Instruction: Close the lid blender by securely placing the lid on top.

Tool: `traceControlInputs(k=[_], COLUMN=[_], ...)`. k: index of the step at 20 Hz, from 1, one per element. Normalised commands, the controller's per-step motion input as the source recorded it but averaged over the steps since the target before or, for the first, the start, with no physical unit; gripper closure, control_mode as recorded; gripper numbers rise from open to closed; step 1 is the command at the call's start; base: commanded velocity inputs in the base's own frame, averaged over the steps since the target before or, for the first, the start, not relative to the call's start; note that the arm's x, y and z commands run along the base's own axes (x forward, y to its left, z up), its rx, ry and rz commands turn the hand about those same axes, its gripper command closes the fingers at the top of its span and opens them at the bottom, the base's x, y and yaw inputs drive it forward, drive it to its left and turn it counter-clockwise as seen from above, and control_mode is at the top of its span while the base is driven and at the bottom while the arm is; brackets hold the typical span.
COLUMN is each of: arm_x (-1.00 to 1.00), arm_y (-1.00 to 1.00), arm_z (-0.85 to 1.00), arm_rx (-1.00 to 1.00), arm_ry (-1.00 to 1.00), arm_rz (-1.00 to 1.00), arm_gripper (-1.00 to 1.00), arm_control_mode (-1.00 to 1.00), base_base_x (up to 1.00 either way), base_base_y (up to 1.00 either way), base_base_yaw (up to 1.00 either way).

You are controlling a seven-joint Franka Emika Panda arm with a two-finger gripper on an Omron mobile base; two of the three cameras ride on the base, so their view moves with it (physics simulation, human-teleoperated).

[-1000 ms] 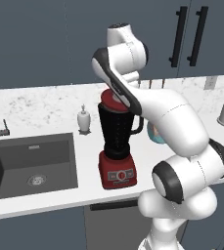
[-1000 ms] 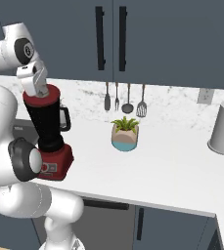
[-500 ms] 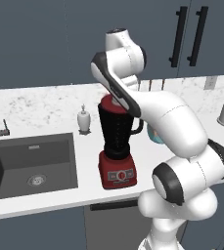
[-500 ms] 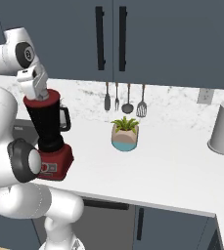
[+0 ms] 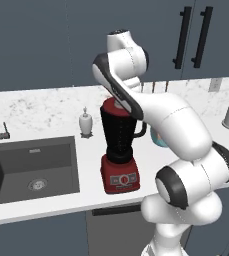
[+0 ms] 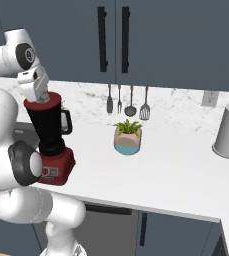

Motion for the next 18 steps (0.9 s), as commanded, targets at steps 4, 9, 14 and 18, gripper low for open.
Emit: traceControlInputs(k=[4,9,14,18], arm_x=[-0.13,-0.09,-0.1,-0.4], arm_y=[0.0,0.0,0.0,0.0], arm_z=[-0.15,-0.13,-0.03,0.14], arm_rx=[0.0,0.0,0.01,0.01], arm_ry=[-0.11,-0.08,-0.07,-0.19], arm_rz=[0.0,0.0,0.0,0.0], arm_gripper=[-1.0,-1.0,-1.0,-1.0], arm_control_mode=[-1.0,-1.0,-1.0,-1.0], base_base_x=[0.0,0.0,0.0,0.0], base_base_y=[0.0,0.0,0.0,0.0], base_base_yaw=[0.0,0.0,0.0,0.0])
